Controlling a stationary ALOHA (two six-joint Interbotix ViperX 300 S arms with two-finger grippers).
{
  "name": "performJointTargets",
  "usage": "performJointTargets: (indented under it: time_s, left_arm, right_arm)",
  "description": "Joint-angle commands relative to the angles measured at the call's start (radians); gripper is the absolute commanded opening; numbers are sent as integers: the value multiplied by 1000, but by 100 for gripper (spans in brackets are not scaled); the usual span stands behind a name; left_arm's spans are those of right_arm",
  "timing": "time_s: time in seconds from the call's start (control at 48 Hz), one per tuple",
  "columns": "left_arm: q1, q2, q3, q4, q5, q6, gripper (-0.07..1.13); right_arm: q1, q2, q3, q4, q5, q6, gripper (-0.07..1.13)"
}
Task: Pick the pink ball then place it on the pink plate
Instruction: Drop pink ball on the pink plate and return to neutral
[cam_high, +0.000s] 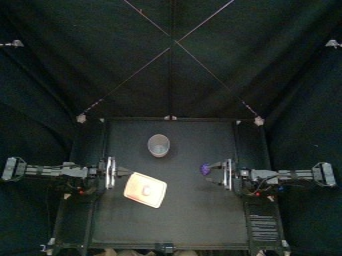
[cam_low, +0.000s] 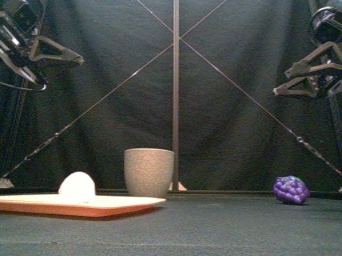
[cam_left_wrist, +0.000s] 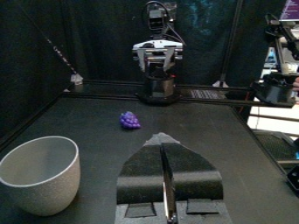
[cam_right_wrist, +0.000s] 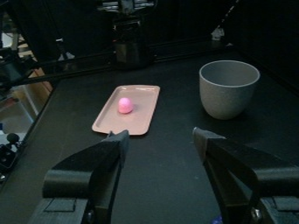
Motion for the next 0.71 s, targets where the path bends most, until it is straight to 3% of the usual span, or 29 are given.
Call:
performJointTargets:
  time_s: [0.021,0.708]
  left_arm:
    - [0,3,-9,0,-9,0,4]
    - [12,3,-15,0,-6,5,4]
  right_arm:
    - [-17,6,-11,-2,-17,-2,93]
    - [-37,9,-21,-46,-48,0,93]
